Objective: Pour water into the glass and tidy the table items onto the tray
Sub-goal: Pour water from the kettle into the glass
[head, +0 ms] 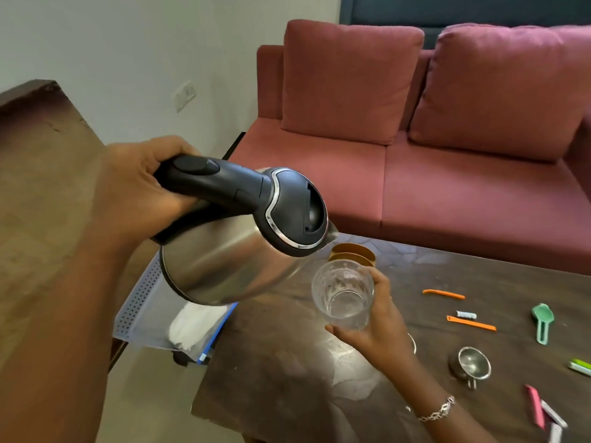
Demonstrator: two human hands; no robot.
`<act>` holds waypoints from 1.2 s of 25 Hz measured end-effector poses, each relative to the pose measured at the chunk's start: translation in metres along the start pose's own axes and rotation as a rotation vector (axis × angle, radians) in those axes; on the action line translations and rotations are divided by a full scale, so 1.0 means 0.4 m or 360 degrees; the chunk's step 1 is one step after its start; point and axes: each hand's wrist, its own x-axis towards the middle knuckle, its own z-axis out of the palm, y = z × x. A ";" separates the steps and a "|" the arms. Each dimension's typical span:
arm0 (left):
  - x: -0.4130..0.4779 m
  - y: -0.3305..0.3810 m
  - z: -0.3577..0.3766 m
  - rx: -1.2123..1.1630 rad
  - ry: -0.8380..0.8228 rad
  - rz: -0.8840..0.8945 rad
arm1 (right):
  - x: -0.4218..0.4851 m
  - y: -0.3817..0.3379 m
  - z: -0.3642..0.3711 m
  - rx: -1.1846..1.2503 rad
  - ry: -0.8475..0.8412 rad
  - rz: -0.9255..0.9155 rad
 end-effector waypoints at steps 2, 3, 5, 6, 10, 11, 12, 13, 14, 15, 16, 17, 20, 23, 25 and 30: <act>0.014 0.026 -0.001 0.0109 -0.0063 0.0130 | -0.011 0.003 -0.003 0.0021 0.0003 0.0021; 0.020 0.041 -0.001 0.0145 -0.0100 0.0173 | -0.017 0.004 -0.004 0.0017 -0.0004 0.0029; 0.025 0.068 -0.004 0.0227 -0.0180 0.0250 | -0.027 0.004 -0.004 0.0010 -0.0024 0.0035; 0.024 0.082 -0.004 0.0271 -0.0213 0.0287 | -0.033 0.003 -0.005 0.0011 -0.0029 0.0041; 0.018 0.132 -0.012 0.0344 -0.0344 0.0428 | -0.052 -0.001 -0.010 0.0022 -0.0030 0.0060; 0.017 0.141 -0.016 0.0350 -0.0369 0.0472 | -0.057 -0.003 -0.010 0.0019 -0.0032 0.0063; 0.018 0.147 -0.021 0.0356 -0.0385 0.0514 | -0.062 -0.004 -0.010 0.0011 -0.0035 0.0062; 0.018 0.155 -0.025 0.0362 -0.0403 0.0549 | -0.067 -0.004 -0.010 -0.0001 -0.0039 0.0057; 0.017 0.160 -0.028 0.0372 -0.0418 0.0580 | -0.072 -0.005 -0.009 -0.0011 -0.0043 0.0047; 0.016 0.165 -0.030 0.0394 -0.0432 0.0606 | -0.077 -0.006 -0.009 -0.0019 -0.0052 0.0038; 0.014 0.167 -0.030 0.0426 -0.0441 0.0623 | -0.083 -0.006 -0.009 -0.0025 -0.0062 0.0029; 0.013 0.169 -0.031 0.0468 -0.0448 0.0630 | -0.088 -0.005 -0.008 -0.0029 -0.0069 0.0016; 0.015 0.173 -0.033 0.0584 -0.0496 0.0627 | -0.100 0.001 -0.007 -0.0030 -0.0076 0.0003; 0.022 0.196 -0.036 0.0652 -0.0540 0.0655 | -0.106 0.011 -0.006 -0.0060 -0.0081 0.0021; 0.026 0.203 -0.037 0.0675 -0.0546 0.0655 | -0.108 0.017 -0.005 -0.0094 -0.0083 0.0042; 0.036 0.196 -0.041 0.0564 -0.0665 0.0452 | -0.105 0.028 -0.011 -0.0082 -0.0088 0.0056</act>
